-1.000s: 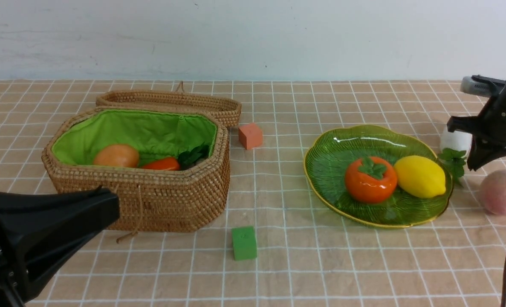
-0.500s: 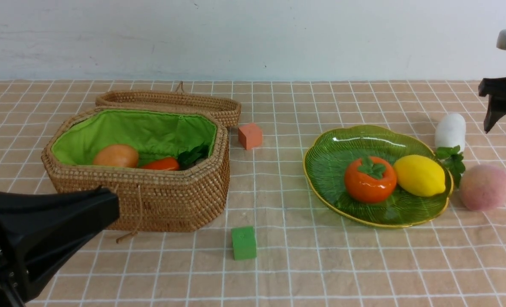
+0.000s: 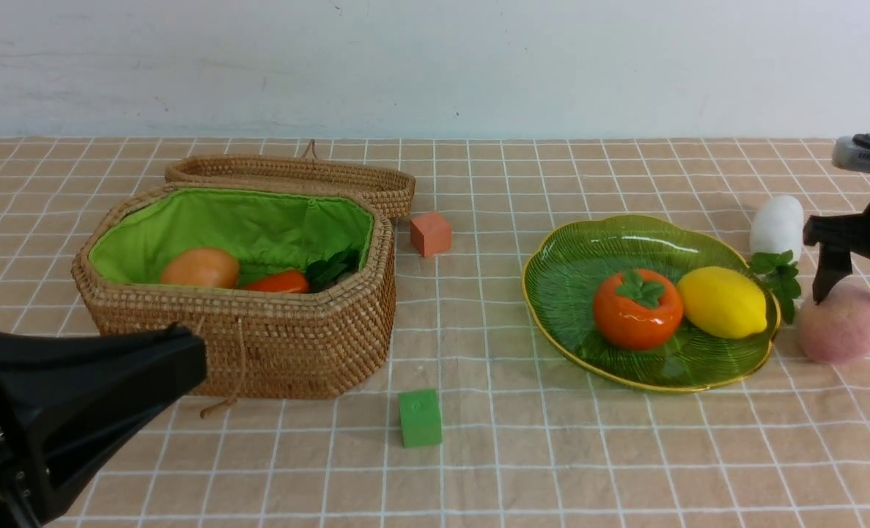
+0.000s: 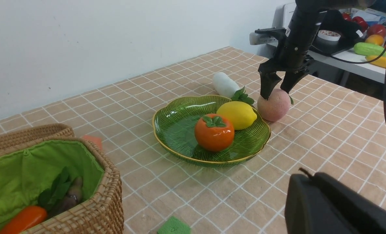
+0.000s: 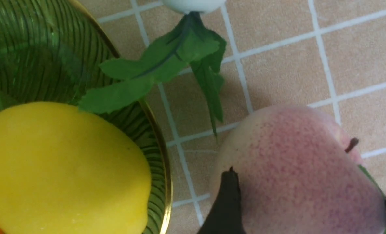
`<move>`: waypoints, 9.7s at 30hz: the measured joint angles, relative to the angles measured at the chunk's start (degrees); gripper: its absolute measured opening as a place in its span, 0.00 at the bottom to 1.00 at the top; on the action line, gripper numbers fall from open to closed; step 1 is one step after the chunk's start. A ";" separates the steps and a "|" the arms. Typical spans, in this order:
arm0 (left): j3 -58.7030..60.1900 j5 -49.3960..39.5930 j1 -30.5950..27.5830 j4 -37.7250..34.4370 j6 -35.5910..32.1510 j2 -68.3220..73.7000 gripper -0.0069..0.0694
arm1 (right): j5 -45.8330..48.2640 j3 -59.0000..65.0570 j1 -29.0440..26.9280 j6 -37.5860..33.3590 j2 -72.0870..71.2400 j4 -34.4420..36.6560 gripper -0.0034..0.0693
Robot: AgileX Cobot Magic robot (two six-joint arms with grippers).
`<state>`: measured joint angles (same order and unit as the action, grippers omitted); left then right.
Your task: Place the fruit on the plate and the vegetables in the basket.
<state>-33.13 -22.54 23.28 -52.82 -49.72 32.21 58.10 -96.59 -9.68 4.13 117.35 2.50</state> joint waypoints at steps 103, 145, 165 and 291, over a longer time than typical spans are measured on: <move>0.00 2.86 0.00 -5.33 -3.01 0.00 0.10 | -10.86 -18.87 0.68 3.16 11.59 4.53 0.90; 4.81 23.10 -0.05 6.25 8.60 0.00 0.10 | -16.29 -32.77 42.71 -59.74 8.35 49.96 0.76; 8.01 24.23 -0.05 6.25 8.81 0.00 0.11 | -14.34 -32.77 45.60 -49.57 10.39 39.82 0.94; 34.88 0.56 -17.96 50.01 66.03 -32.66 0.07 | -36.47 97.63 5.15 2.18 -117.99 -5.28 0.07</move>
<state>1.75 -21.98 5.32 -2.81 16.31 -0.44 21.64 1.04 -4.54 6.31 -0.64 -2.79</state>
